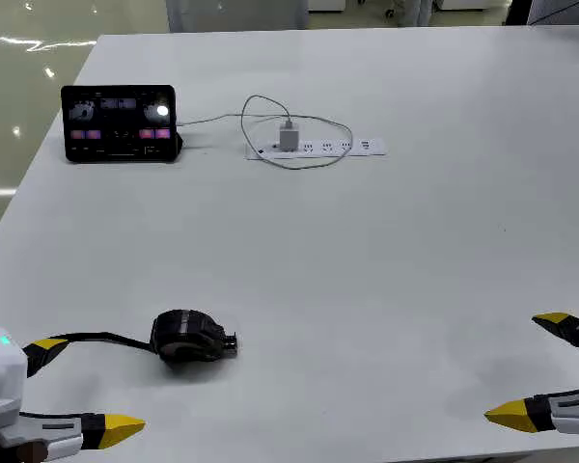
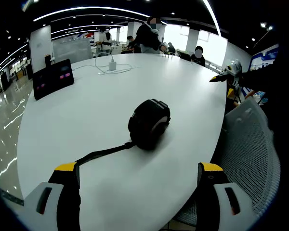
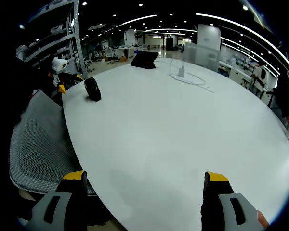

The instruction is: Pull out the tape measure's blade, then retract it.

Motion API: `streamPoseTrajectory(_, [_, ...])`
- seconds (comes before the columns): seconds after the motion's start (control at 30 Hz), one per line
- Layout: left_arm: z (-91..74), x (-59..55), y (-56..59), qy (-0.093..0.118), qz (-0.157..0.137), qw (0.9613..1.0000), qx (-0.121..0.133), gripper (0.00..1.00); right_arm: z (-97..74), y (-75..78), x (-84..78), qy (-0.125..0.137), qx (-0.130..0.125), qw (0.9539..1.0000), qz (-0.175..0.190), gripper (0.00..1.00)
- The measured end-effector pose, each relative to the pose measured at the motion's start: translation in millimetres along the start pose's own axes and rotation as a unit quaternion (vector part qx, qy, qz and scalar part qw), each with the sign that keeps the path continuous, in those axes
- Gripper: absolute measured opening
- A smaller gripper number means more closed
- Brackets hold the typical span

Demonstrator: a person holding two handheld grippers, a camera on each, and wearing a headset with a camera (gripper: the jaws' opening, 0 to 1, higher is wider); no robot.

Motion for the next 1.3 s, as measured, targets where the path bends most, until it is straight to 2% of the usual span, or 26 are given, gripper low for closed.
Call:
streamPoseTrajectory(0.5, [-1.1, -2.7, -1.3, -0.002, -0.004, 1.0000, 0.003, 0.99, 0.1, 0.6, 0.5, -0.001, 0.003, 1.0000, -0.003, 1.00])
streamPoseTrajectory(0.67, [-2.2, -4.1, -1.4, -0.005, 0.005, 1.0000, 0.000, 0.99, 0.7, 2.1, 0.4, -0.001, 0.002, 1.0000, -0.005, 1.00])
streamPoseTrajectory(0.8, [-2.2, -3.0, -2.9, -0.005, 0.004, 1.0000, 0.000, 0.99, 1.4, 4.6, -0.2, -0.004, -0.004, 1.0000, -0.008, 1.00])
streamPoseTrajectory(0.9, [-1.2, -2.2, -4.0, -0.006, 0.012, 0.9999, -0.001, 0.99, 2.2, 7.3, -0.6, 0.004, -0.007, 0.9999, -0.011, 1.00])
streamPoseTrajectory(1.0, [0.2, -0.9, -5.6, -0.006, 0.019, 0.9998, 0.000, 0.99, 3.5, 7.9, -2.5, -0.002, -0.001, 0.9999, -0.010, 1.00])
streamPoseTrajectory(1.1, [2.3, 1.5, -7.3, -0.003, 0.024, 0.9997, 0.000, 0.99, 4.5, 7.3, -2.5, 0.002, 0.006, 0.9997, -0.023, 1.00])
streamPoseTrajectory(1.2, [4.5, 3.8, -7.4, -0.002, 0.026, 0.9996, -0.007, 0.99, 5.7, 7.9, -1.4, -0.008, 0.006, 0.9998, -0.019, 1.00])
streamPoseTrajectory(1.3, [8.1, 5.6, -7.9, -0.008, 0.033, 0.9993, -0.018, 0.99, 8.1, 8.2, 0.6, -0.003, 0.011, 0.9997, -0.022, 1.00])
Point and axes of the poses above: the centre of the closed fingertips' face, and the gripper's own axes: z roughly forward along the fingers, y roughly to its right, x roughly out of its top, the point moved 10 cm from there along -z, roughly backward along the fingers, and after that the axes turned 15 degrees about y, right-handed, at the moved point
